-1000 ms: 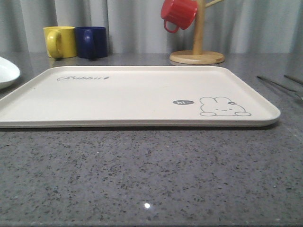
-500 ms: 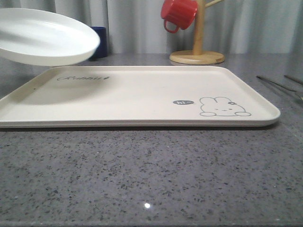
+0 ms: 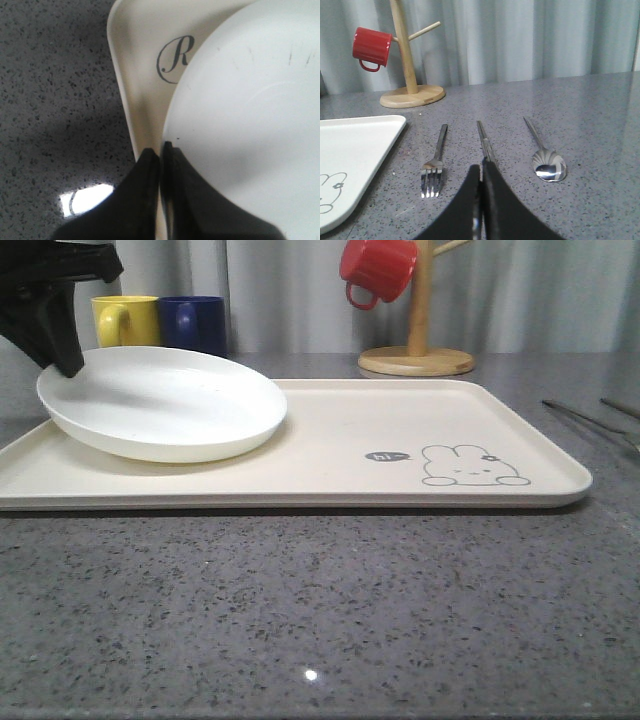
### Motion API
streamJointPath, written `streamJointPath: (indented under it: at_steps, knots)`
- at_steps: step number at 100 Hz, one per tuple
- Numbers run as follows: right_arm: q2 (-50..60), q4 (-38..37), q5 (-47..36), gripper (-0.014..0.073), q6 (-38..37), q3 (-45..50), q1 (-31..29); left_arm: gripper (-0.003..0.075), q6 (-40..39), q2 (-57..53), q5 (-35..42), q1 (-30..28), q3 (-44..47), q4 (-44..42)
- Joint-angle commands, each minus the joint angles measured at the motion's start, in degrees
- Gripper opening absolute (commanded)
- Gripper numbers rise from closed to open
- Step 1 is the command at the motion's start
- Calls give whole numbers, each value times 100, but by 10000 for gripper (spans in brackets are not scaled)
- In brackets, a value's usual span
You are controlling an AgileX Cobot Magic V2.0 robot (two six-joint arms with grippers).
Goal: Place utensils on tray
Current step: 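Lower the plate onto the tray and open the left gripper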
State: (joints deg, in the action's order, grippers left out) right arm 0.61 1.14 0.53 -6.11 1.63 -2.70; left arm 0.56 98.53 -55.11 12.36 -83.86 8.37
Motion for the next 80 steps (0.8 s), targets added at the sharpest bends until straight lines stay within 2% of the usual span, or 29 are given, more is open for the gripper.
streamJointPath:
  at_steps: [1, 11, 18, 29, 41, 53, 80]
  knots:
    - [99, 5, -450, -74, 55, -4, -36, 83, 17, -247, 361, 49, -181, 57]
    - [99, 5, -450, -74, 55, -4, -36, 203, 17, -247, 419, 49, -181, 12]
    - [99, 5, -450, -74, 55, -4, -36, 235, 17, -260, 429, 49, -181, -163]
    - [99, 5, -450, -74, 55, -4, -36, 195, 5, -369, 557, 49, -181, -376]
    - [99, 5, -450, -74, 55, -4, -36, 66, -7, -649, 739, 49, -181, -460]
    - [99, 5, -450, -74, 55, -4, -36, -10, -7, -1107, 1109, 49, 17, -478]
    - [99, 5, -450, -74, 55, -4, -36, -19, -7, -2617, 2112, 49, 1364, -478]
